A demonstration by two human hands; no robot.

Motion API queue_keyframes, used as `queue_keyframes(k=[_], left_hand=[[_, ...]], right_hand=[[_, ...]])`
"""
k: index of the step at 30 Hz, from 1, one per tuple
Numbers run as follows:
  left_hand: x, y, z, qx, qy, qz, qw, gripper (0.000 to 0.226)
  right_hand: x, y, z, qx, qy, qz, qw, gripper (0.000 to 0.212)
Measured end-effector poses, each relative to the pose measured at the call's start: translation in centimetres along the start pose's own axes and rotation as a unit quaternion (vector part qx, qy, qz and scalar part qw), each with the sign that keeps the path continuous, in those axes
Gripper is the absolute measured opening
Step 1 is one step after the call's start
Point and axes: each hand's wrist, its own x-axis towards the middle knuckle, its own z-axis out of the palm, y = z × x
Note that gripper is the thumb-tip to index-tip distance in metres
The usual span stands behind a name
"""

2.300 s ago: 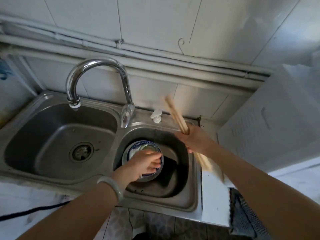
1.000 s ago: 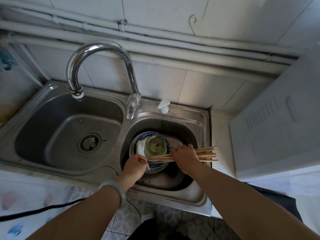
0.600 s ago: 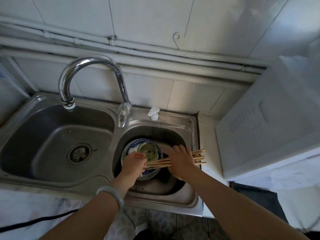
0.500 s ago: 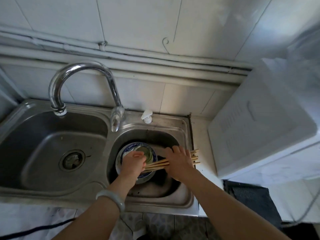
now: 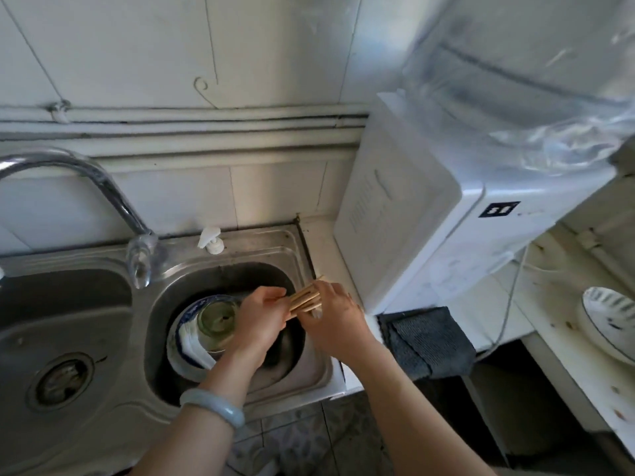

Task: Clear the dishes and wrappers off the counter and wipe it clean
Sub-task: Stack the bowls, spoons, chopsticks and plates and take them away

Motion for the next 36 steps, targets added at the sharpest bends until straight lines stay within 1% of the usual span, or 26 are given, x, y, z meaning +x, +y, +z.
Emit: queue_keyframes(k=[4, 7, 8, 9, 12, 13, 15, 21, 24, 29, 32, 36], left_hand=[[-1.5, 0.1, 3.1, 0.024, -0.031, 0.01, 0.999, 0.007], [-2.6, 0.2, 6.1, -0.012, -0.098, -0.008, 0.995, 0.01], [-2.8, 0.1, 6.5, -0.014, -0.106, -0.01, 0.994, 0.008], [-3.9, 0.2, 8.6, -0.008, -0.119, -0.003, 0.993, 0.007], [-6.9, -0.1, 12.1, 0.012, -0.119, 0.024, 0.993, 0.008], [-8.0, 0.0, 13.2, 0.003, -0.124, 0.024, 0.992, 0.009], [-10.7, -0.1, 15.9, -0.016, -0.147, 0.023, 0.989, 0.01], [-17.6, -1.9, 24.7, -0.017, -0.22, 0.024, 0.975, 0.011], [-20.5, -2.7, 28.4, -0.02, -0.252, 0.003, 0.967, 0.007], [-22.7, -3.6, 33.6, -0.015, -0.294, -0.029, 0.955, 0.012], [-23.1, -3.2, 35.9, 0.006, -0.308, -0.032, 0.951, 0.011], [-21.7, -1.7, 38.9, 0.019, -0.311, -0.04, 0.949, 0.011]], right_hand=[[-2.4, 1.6, -2.5, 0.021, 0.036, 0.007, 0.999, 0.049], [-4.6, 3.5, -4.8, 0.024, 0.055, 0.026, 0.998, 0.056], [-5.1, 3.8, -5.1, 0.028, 0.056, 0.032, 0.998, 0.057], [-6.6, 5.5, -6.5, 0.034, 0.07, 0.045, 0.996, 0.058], [-9.7, 8.5, -9.2, 0.051, 0.098, 0.075, 0.991, 0.06], [-10.9, 9.5, -10.1, 0.057, 0.104, 0.081, 0.99, 0.06], [-14.0, 12.3, -12.3, 0.066, 0.119, 0.097, 0.986, 0.061], [-23.1, 20.8, -17.2, 0.097, 0.195, 0.157, 0.963, 0.054], [-27.1, 24.0, -18.4, 0.091, 0.203, 0.182, 0.958, 0.049], [-31.6, 28.3, -19.5, 0.109, 0.213, 0.231, 0.943, 0.053], [-32.8, 30.3, -19.9, 0.12, 0.225, 0.248, 0.935, 0.052], [-32.2, 32.3, -20.5, 0.131, 0.23, 0.258, 0.929, 0.049]])
